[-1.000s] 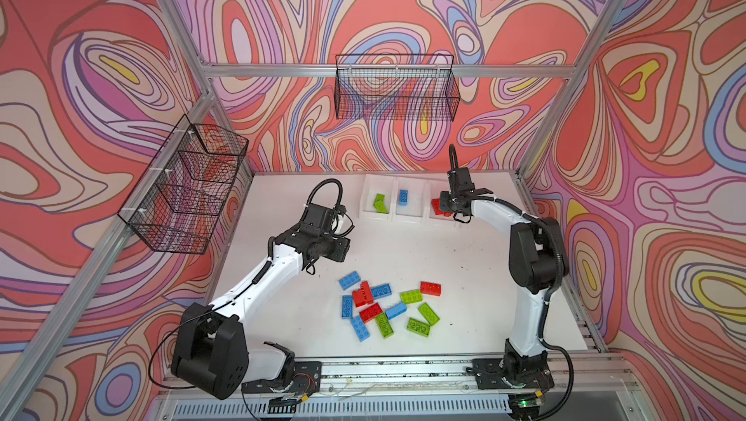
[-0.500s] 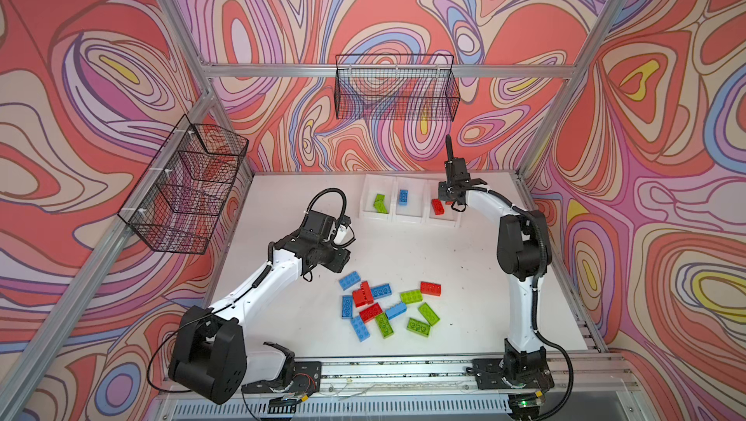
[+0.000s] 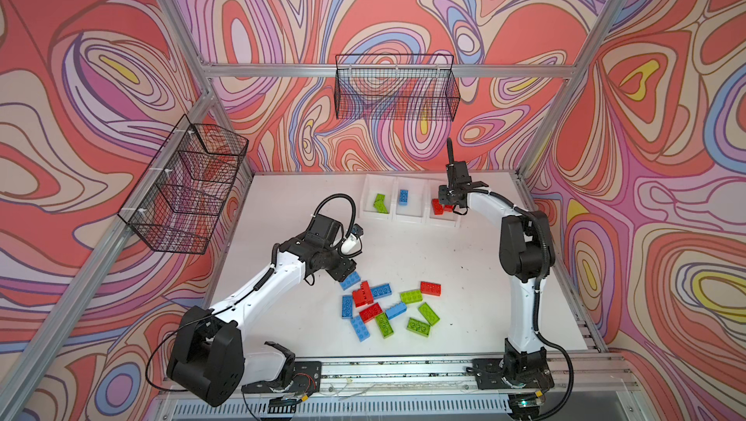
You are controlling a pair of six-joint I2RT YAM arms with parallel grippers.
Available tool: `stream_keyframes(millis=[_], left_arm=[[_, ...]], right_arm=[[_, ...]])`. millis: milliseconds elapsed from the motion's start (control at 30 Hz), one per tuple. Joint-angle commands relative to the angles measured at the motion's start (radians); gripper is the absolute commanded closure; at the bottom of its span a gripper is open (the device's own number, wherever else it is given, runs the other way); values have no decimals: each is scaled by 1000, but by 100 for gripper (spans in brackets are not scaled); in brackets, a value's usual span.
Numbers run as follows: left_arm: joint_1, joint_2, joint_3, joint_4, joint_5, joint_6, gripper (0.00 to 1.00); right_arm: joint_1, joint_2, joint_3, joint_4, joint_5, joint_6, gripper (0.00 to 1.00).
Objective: Sort the legos into containers by color
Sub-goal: 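Release the red brick in the farthest bin while the left reaches the pile, then grasp a blue brick with the left gripper while the right withdraws, then place the blue brick in the middle bin while the right reaches a red brick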
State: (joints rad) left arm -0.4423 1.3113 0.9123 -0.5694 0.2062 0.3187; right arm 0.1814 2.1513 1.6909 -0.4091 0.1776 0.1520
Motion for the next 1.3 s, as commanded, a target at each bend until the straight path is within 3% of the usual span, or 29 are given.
stream_keyframes(millis=[0, 267, 667, 1000, 1267], left_arm=[[-28, 23, -26, -59, 8, 75, 32], [-53, 162, -24, 12, -88, 62, 33], [-53, 338, 34, 74, -109, 25, 46], [-52, 343, 73, 78, -91, 9, 70], [-55, 310, 254, 90, -26, -60, 73]], right_arm=[[-15, -136, -84, 56, -30, 35, 55], [-14, -354, -361, 166, -81, 105, 55], [-15, -481, -496, 171, -103, 136, 56], [-14, -507, -579, 175, -148, 182, 57], [-11, -595, -745, 236, -225, 272, 58]])
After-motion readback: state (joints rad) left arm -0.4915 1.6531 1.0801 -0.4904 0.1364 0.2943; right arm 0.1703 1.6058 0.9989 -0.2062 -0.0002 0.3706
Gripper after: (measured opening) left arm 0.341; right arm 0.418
